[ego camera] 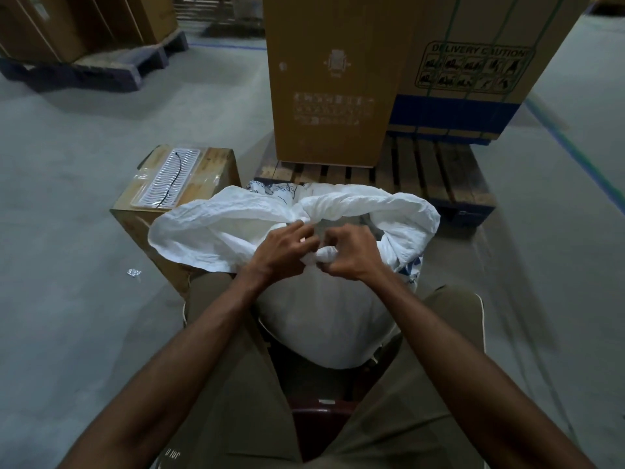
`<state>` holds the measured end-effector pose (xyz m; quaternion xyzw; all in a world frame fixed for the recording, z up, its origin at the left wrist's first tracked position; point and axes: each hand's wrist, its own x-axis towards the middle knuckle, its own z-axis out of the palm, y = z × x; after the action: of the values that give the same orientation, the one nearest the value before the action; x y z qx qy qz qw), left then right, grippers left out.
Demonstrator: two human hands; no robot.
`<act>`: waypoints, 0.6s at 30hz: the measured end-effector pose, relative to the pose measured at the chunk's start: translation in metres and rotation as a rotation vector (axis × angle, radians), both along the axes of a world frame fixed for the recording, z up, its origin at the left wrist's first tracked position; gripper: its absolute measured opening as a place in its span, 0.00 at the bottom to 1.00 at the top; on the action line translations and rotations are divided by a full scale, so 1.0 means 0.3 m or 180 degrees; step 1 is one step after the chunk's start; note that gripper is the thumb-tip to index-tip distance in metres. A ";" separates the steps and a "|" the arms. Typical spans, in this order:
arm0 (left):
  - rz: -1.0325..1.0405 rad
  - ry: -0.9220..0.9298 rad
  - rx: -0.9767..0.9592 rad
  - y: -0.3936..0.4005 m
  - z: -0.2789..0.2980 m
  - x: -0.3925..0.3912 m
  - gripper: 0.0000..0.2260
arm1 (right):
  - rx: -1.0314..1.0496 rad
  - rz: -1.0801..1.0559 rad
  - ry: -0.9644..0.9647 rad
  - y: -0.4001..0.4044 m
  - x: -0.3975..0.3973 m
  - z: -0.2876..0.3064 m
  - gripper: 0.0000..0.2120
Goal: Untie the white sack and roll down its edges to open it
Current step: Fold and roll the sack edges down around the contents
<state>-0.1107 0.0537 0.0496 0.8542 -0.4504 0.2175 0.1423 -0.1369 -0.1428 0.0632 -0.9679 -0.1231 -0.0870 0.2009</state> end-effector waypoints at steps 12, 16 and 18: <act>0.0723 0.1179 0.0762 0.110 0.006 0.079 0.16 | -0.0388 0.0295 -0.0319 0.068 -0.054 -0.107 0.21; 0.0384 0.0360 0.0382 0.122 -0.078 0.033 0.14 | 0.0321 0.0158 0.0759 0.090 -0.013 -0.061 0.33; 0.0219 -0.0055 0.0416 0.113 -0.107 -0.002 0.17 | 0.0432 0.0199 0.0779 0.111 -0.002 -0.057 0.26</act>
<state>-0.1113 0.0877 0.0176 0.8747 -0.4352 0.1997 0.0748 -0.1374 -0.1094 0.0459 -0.9512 -0.1216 0.0299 0.2821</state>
